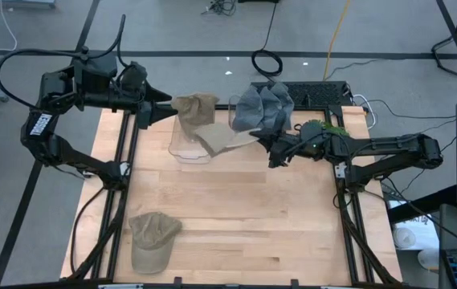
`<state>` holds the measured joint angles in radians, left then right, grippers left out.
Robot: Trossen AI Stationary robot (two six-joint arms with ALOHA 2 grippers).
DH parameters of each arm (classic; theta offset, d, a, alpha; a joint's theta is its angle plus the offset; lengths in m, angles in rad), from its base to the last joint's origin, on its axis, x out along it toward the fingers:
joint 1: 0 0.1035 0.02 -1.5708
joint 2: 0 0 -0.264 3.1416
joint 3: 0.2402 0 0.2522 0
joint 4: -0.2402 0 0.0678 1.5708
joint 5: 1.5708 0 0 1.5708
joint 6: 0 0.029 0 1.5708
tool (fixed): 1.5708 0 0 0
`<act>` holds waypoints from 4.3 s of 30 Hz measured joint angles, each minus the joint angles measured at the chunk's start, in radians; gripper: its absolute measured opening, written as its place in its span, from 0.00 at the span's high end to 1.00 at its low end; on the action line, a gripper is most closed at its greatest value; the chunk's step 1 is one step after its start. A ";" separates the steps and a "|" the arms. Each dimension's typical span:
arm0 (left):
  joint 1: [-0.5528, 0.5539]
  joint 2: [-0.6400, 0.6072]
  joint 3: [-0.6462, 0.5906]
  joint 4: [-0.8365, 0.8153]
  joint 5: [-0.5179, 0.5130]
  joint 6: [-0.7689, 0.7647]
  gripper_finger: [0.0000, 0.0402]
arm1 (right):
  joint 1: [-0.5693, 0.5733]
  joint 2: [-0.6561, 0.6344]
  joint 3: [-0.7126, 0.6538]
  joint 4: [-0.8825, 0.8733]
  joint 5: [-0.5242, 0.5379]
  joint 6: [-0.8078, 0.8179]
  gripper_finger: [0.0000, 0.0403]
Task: Pick & Place hat
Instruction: Put the right brown cap into the left transparent bin
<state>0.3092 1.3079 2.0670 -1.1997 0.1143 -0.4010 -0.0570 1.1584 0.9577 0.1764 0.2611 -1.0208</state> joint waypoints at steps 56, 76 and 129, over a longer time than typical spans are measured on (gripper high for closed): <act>0.040 0.099 0.000 0.140 0.243 -1.023 0.13 | 0.039 -0.008 0.000 0.516 -0.079 -0.827 1.00; 0.029 0.159 0.000 0.154 0.288 -0.999 0.12 | 0.039 -0.058 0.000 0.513 0.053 -0.852 1.00; 0.020 0.226 0.000 0.217 0.277 -0.963 0.90 | 0.029 -0.084 0.000 0.561 0.080 -0.830 0.99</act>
<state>0.3294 1.5341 2.0670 -0.9826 0.3916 -1.3643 -0.0282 1.0740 0.9577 0.7376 0.3415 -1.8507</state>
